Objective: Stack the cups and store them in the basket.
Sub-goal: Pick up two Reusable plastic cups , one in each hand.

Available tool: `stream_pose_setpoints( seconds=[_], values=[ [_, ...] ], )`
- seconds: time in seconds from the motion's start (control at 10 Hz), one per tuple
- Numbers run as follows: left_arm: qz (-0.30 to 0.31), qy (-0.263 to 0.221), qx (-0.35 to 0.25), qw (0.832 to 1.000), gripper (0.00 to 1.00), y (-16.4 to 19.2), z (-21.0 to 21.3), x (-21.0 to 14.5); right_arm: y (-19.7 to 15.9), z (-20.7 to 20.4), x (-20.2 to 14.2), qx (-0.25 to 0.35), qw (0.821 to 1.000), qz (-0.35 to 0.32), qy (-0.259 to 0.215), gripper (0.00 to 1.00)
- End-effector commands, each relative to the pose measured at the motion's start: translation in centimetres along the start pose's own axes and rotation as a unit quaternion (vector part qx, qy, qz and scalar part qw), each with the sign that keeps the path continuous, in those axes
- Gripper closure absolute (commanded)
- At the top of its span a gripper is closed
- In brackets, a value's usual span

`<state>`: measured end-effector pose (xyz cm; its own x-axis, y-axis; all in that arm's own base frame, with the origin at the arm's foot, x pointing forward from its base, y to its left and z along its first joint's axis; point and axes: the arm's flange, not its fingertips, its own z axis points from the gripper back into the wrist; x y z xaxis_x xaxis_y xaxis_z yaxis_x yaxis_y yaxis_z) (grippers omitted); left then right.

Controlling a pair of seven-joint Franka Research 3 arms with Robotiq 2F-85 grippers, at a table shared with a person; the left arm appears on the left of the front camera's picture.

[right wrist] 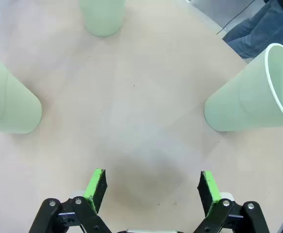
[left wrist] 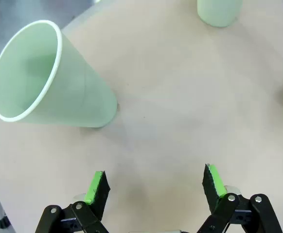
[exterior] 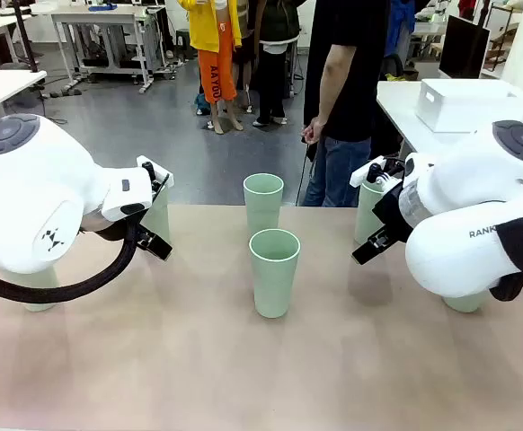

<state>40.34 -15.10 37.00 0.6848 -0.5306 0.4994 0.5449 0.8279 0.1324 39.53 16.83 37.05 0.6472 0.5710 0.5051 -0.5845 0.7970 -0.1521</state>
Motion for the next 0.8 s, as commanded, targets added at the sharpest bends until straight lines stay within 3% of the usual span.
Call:
stream_pose_setpoints(
  seconds=[0.0,0.7],
  values=[
    [0.000,0.000,0.000,1.000,0.00,0.00,0.01,0.00,0.00,0.00,0.00,0.000,1.000,0.000,0.000,0.00],
    [0.000,0.000,0.000,1.000,0.00,0.00,0.01,0.00,0.00,0.00,0.00,0.000,1.000,0.000,0.000,0.00]
  ],
)
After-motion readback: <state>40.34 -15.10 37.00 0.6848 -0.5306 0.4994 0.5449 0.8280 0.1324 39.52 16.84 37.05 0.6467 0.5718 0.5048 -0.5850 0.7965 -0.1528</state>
